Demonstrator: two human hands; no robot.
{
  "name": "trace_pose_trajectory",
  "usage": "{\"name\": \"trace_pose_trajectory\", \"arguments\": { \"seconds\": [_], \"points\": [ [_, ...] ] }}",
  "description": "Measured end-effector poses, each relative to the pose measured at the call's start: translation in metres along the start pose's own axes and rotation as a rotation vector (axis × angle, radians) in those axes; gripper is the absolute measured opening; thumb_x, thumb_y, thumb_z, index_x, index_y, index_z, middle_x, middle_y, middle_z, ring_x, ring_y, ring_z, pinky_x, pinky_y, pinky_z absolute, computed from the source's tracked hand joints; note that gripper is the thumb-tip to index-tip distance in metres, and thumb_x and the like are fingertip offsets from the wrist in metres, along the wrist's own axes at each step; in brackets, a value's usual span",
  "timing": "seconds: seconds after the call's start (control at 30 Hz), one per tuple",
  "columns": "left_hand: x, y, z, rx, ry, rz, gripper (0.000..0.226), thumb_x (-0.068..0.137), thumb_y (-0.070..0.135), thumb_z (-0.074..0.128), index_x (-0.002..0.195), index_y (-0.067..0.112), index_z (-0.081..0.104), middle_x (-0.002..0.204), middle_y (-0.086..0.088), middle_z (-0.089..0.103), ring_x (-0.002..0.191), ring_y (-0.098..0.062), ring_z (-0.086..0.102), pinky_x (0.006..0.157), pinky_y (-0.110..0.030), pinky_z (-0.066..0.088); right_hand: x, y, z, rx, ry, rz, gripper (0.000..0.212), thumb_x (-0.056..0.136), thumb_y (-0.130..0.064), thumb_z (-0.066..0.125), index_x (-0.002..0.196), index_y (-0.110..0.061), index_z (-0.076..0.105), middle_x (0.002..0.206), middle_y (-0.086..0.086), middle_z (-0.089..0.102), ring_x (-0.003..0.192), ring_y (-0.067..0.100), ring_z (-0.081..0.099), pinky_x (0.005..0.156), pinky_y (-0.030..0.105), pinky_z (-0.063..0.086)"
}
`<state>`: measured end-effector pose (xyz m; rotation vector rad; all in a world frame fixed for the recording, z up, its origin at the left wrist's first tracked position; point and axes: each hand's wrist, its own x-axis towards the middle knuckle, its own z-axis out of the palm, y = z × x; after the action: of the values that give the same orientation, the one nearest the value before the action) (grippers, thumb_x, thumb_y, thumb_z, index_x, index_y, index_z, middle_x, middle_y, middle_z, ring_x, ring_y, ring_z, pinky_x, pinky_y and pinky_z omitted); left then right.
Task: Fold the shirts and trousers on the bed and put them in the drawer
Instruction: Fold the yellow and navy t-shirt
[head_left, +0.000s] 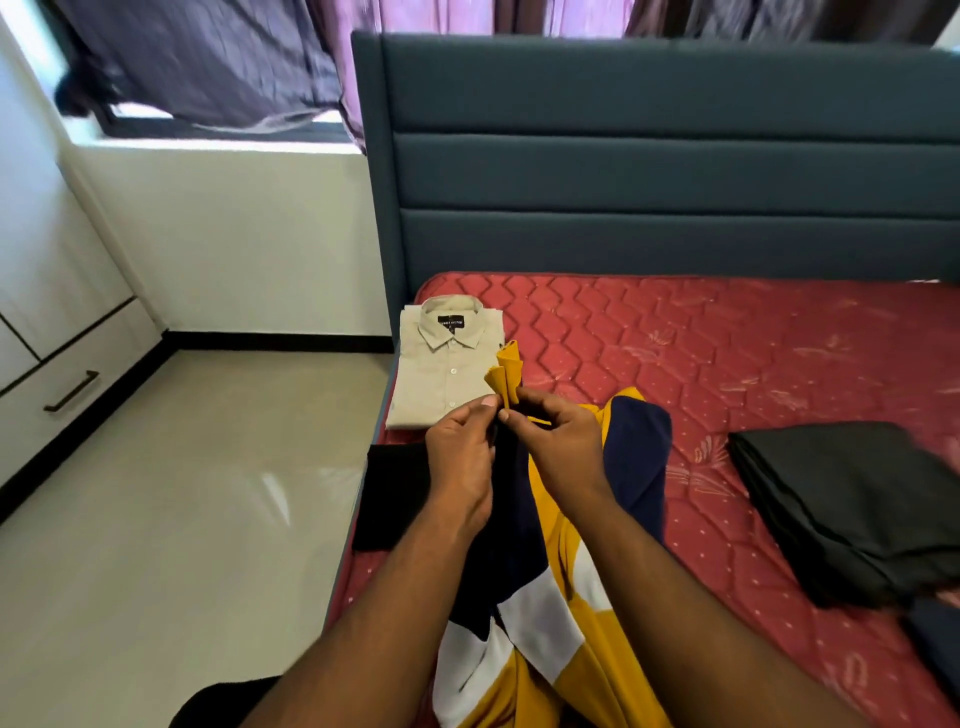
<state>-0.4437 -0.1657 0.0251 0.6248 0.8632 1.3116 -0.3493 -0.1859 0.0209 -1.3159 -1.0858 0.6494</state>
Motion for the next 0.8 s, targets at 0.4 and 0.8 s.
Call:
{"name": "trace_pose_trajectory", "arguments": {
  "seconds": [0.4,0.8],
  "points": [
    [-0.025,0.051,0.008,0.839,-0.358,0.542,0.047,0.088,-0.002,0.06,0.13,0.02,0.06,0.131,0.008,0.058,0.077,-0.004,0.068,0.074,-0.041,0.06,-0.023,-0.037,-0.035,-0.106,0.039,-0.094,0.033,0.079,-0.016,0.062,0.109,-0.01,0.074,0.1,-0.001,0.075,0.096,0.015,0.07,0.09,0.04,0.055],
    [0.012,0.15,0.051,0.76,-0.521,0.534,0.022,0.077,-0.007,0.069,0.084,0.01,0.058,0.079,-0.015,0.068,0.057,-0.02,0.067,0.054,-0.036,0.057,-0.062,0.011,-0.047,0.008,-0.166,0.09,0.05,0.076,-0.003,0.078,0.112,-0.033,0.059,0.11,0.0,0.069,0.104,0.015,0.065,0.089,0.032,0.052]
  ]
}}
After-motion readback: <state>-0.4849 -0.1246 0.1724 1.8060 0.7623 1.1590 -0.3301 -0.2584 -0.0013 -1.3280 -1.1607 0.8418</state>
